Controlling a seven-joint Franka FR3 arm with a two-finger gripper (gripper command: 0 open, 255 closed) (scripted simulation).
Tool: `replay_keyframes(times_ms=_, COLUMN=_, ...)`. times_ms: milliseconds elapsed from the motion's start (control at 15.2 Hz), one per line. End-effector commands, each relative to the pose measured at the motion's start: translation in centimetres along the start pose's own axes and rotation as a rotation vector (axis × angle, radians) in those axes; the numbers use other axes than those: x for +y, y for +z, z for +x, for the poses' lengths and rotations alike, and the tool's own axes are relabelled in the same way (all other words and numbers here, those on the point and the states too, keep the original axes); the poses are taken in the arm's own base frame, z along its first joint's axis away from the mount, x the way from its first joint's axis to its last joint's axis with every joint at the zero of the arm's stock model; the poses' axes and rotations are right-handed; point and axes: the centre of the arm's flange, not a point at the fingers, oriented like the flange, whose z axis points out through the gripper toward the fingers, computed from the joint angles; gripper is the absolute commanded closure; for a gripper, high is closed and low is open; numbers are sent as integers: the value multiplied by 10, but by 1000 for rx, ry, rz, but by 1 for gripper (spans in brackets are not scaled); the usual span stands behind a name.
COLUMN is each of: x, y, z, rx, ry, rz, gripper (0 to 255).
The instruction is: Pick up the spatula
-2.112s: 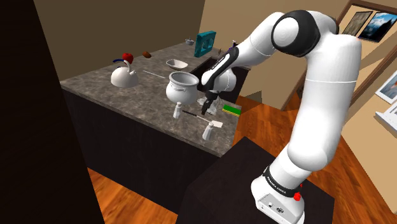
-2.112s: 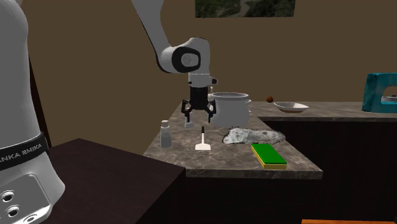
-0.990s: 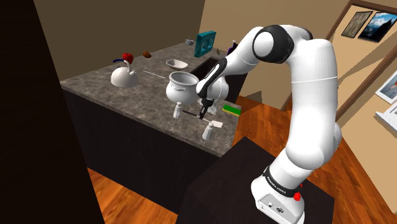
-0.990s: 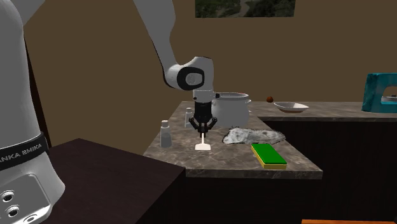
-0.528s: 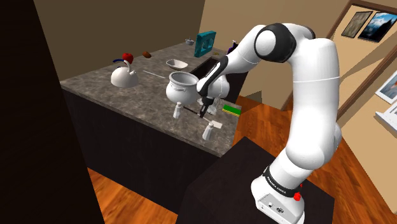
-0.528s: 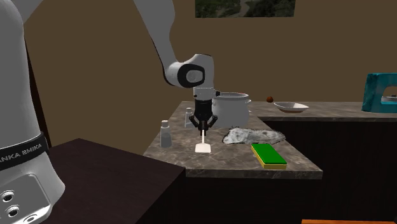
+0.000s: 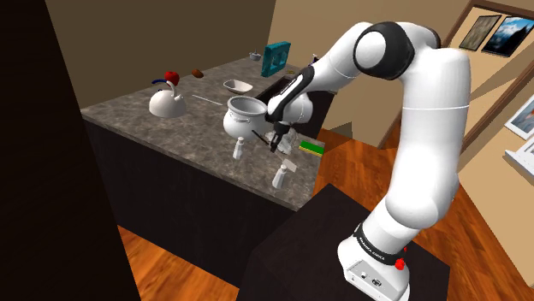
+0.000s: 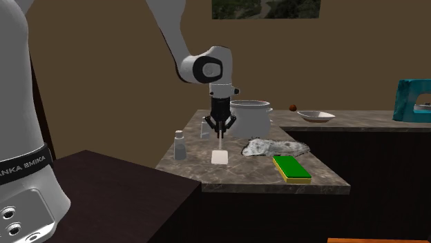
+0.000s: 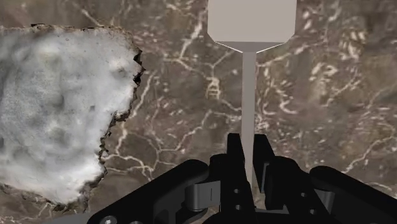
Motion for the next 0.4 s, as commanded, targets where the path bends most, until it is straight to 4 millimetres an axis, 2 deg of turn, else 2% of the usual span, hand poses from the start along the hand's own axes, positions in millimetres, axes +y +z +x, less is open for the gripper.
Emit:
replay_keyframes(times_ms=0, x=0, y=-12, z=0, rx=0, ry=0, rz=0, gripper=255)
replay_keyframes(times_ms=198, x=0, y=-28, z=1, rx=0, ry=0, rz=0, gripper=255)
replay_keyframes(times_ms=330, x=0, y=-28, z=1, rx=0, ry=0, rz=0, gripper=255)
